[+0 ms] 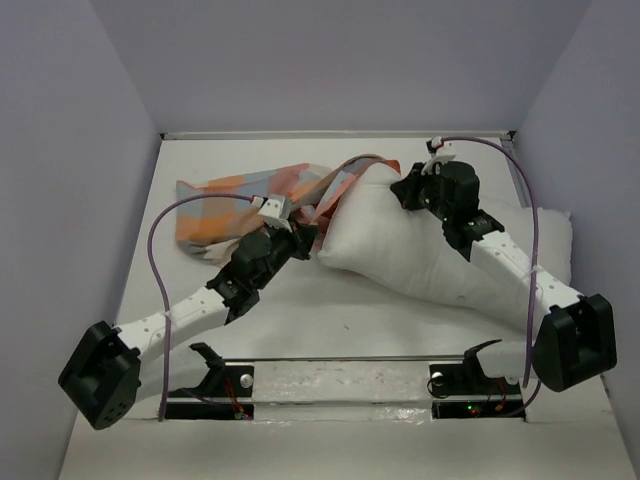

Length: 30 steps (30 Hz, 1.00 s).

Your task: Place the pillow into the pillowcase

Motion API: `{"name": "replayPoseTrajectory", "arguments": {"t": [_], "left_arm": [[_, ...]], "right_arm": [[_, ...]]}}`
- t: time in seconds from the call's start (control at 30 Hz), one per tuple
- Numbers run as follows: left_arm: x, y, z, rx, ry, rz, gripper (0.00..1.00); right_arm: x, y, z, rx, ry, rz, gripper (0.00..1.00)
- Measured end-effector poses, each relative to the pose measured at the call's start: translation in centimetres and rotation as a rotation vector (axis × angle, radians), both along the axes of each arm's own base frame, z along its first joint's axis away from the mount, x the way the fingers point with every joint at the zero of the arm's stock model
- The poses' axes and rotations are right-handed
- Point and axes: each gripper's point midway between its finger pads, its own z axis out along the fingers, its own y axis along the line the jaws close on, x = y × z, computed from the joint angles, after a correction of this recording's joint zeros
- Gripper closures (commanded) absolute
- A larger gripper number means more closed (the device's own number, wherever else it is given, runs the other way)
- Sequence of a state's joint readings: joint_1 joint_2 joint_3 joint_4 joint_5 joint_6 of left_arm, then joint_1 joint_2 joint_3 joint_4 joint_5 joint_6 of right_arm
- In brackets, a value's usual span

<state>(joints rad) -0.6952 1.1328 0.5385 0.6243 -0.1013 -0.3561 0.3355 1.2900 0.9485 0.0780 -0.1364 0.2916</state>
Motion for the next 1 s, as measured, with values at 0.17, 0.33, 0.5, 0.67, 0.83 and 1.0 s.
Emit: {"name": "replayPoseTrajectory", "arguments": {"t": [0.17, 0.33, 0.5, 0.67, 0.83, 1.0], "left_arm": [[-5.0, -1.9, 0.3, -0.030, -0.001, -0.134, 1.00], [-8.0, -2.9, -1.4, -0.022, 0.041, -0.194, 1.00], [-9.9, -4.3, -1.4, -0.021, 0.039, -0.235, 1.00], [-10.1, -4.7, -1.7, -0.021, 0.050, -0.238, 1.00], [-11.4, -5.3, -2.4, 0.006, 0.067, -0.270, 1.00], [-11.6, -3.4, 3.7, -0.105, -0.020, -0.227, 1.00]], "right_arm": [[2.2, -2.0, 1.6, -0.022, -0.028, -0.160, 1.00], [3.3, -3.1, 3.0, -0.029, -0.026, -0.275, 1.00], [3.8, -2.1, 1.3, -0.041, 0.023, -0.309, 1.00], [2.5, 0.1, -0.7, -0.092, 0.017, -0.327, 1.00], [2.7, -0.2, -1.0, -0.171, -0.019, -0.388, 1.00], [3.1, -1.2, -0.3, -0.216, -0.073, -0.435, 1.00]]}}
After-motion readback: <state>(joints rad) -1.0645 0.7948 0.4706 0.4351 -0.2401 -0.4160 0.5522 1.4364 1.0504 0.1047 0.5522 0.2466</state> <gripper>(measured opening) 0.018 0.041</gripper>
